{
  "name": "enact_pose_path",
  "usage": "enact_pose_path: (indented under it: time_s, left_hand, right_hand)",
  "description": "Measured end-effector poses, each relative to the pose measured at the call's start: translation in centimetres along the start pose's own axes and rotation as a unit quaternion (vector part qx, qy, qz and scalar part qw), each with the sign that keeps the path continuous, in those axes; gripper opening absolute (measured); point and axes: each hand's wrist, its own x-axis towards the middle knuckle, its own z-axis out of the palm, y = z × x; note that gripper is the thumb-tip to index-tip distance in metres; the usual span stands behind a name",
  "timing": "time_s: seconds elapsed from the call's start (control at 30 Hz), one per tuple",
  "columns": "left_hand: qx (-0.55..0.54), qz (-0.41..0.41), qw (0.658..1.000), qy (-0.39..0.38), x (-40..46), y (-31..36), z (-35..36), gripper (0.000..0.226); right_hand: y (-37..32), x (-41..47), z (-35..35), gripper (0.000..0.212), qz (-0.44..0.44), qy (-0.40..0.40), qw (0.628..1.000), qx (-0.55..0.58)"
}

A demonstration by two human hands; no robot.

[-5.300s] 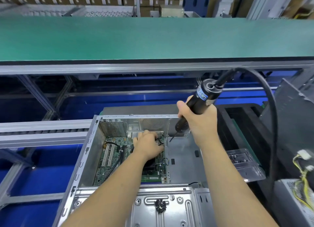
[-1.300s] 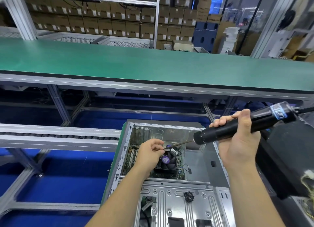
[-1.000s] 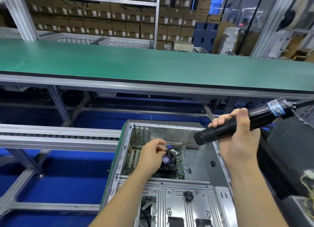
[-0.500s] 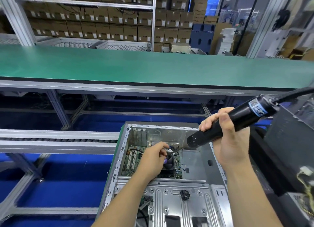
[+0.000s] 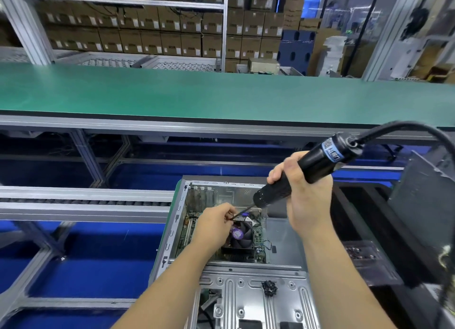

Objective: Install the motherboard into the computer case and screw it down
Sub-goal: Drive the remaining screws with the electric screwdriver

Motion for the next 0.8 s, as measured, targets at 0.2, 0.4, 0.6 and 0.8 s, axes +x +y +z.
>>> enact_pose_path:
  time_s: [0.2,0.4,0.6,0.8]
  left_hand:
    - [0.127,0.012,0.992,0.004,2.8,-1.5,-0.4,0.023]
    - [0.201,0.027,0.979,-0.019,5.4,-3.3,0.2,0.017]
    - [0.176,-0.025,0.983,-0.037,6.8,-5.3,1.3,0.019]
    - [0.128,-0.114,0.985,-0.014,6.7,-6.8,2.6,0.037]
  right_hand:
    - [3.0,1.3,3.2,0.012,0.024,-0.028,0.998,-0.05]
    - [6.0,2.8,5.5,0.051,0.045,-0.043,0.996,-0.066]
    - [9.0,3.0,7.0,0.049,0.081,-0.064,0.991,-0.08]
    - [10.9,2.9,8.1,0.036,0.095,-0.111,0.984,-0.102]
